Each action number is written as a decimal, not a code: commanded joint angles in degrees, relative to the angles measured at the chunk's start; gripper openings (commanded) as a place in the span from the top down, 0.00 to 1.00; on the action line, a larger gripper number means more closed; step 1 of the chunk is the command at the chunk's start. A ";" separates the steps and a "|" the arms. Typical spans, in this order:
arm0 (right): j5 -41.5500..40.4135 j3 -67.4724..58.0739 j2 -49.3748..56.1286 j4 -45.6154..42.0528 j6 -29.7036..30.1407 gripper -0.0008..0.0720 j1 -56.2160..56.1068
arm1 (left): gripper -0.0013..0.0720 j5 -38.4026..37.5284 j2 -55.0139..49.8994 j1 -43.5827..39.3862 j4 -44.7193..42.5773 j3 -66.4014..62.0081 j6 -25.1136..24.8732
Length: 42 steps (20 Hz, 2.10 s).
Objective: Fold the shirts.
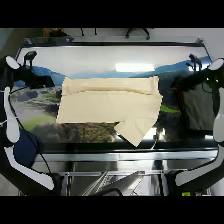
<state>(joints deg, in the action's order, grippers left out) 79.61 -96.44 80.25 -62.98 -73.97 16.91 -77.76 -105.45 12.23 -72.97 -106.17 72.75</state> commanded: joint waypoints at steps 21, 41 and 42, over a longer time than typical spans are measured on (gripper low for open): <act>-21.42 62.49 -19.52 26.23 5.62 0.48 -2.62 | 0.38 1.27 0.81 0.00 17.05 30.45 -6.23; -2.71 61.64 -44.59 3.08 -8.81 0.95 -0.44 | 0.96 -12.44 13.62 9.99 5.86 40.19 -2.21; -2.82 61.64 -46.51 3.26 -8.79 0.95 -0.46 | 0.96 -12.37 14.73 10.34 5.90 42.64 -2.23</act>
<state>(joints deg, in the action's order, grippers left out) 73.71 -34.92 40.14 -53.43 -78.72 16.27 -88.79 -94.17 21.89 -63.02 -69.25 69.87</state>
